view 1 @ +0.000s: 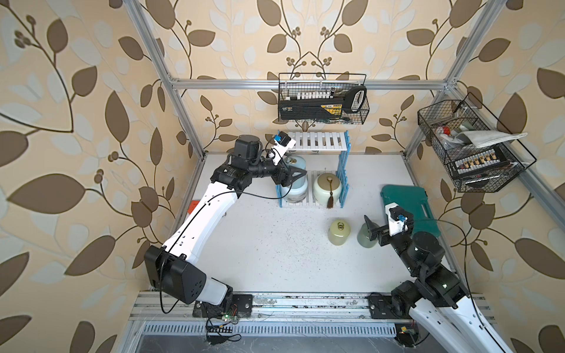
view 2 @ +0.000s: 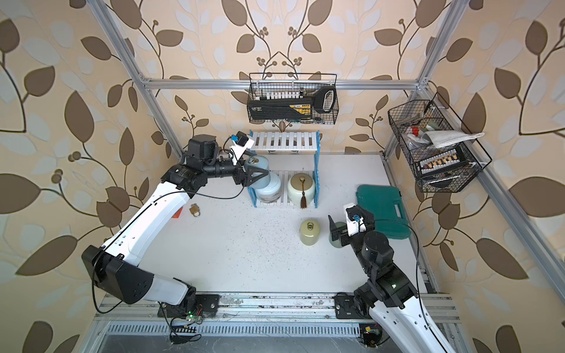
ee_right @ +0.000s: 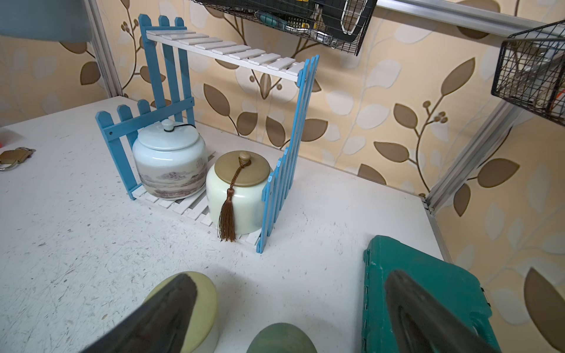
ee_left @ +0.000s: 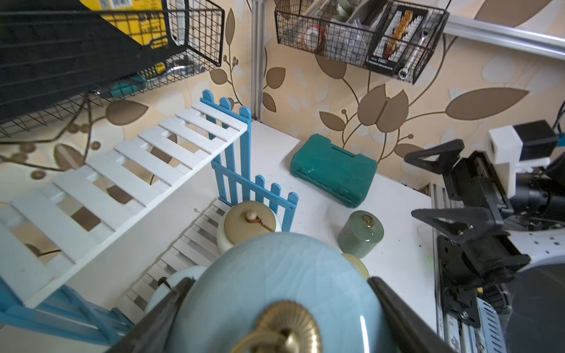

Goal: Remove the tea canisters from the shelf
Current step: Place the tea canister at the center of the board.

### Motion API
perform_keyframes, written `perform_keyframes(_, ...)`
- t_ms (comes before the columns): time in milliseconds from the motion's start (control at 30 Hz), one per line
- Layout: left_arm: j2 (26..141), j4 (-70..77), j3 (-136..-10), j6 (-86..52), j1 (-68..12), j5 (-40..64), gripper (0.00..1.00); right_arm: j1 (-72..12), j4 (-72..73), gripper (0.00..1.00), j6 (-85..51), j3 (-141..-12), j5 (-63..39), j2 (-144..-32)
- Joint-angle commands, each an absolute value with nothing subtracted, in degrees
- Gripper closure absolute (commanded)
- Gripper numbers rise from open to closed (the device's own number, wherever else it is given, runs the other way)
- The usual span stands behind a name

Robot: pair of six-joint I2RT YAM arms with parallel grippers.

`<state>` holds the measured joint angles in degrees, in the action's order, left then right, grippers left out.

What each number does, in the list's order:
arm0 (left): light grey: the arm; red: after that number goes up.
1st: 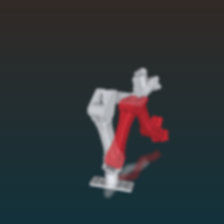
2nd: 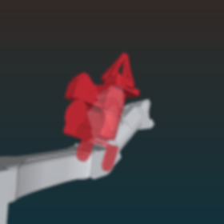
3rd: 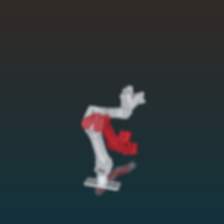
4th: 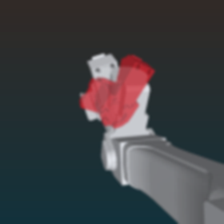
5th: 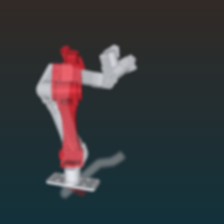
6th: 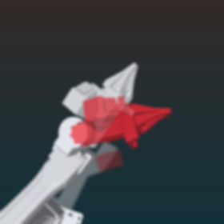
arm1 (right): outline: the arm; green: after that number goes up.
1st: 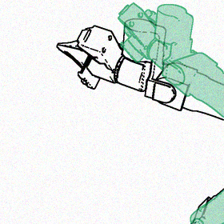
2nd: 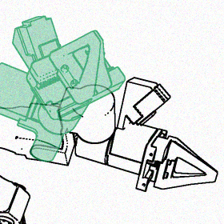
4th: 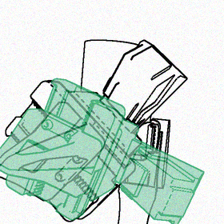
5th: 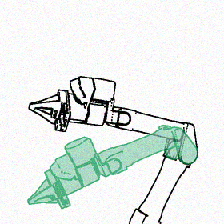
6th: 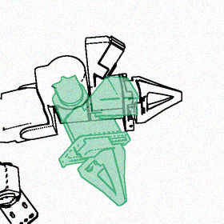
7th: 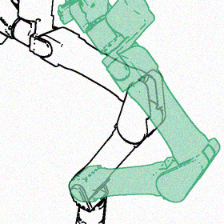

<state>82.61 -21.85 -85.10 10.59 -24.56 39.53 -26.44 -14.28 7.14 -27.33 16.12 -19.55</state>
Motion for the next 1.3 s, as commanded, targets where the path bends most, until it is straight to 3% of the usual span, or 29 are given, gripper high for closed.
perform_keyframes(0,79.2,-12.8,-83.6,13.8,-25.9,44.0,0.66,-26.2,-13.4,0.01,7.6,-26.5,16.5,-19.4)
perform_keyframes(300,80.1,-3.0,-71.1,13.9,-28.2,46.1,0.67,-26.2,-13.5,0.01,8.1,-26.4,17.9,-18.5)
perform_keyframes(567,79.8,21.4,-52.6,10.4,-28.8,46.5,0.73,-26.2,-12.9,0.01,8.3,-26.1,17.5,-18.5)
perform_keyframes(1267,90.6,39.7,-39.1,16.5,-35.2,38.5,0.71,-26.2,-12.9,0.01,8.3,-26.1,17.8,-17.1)
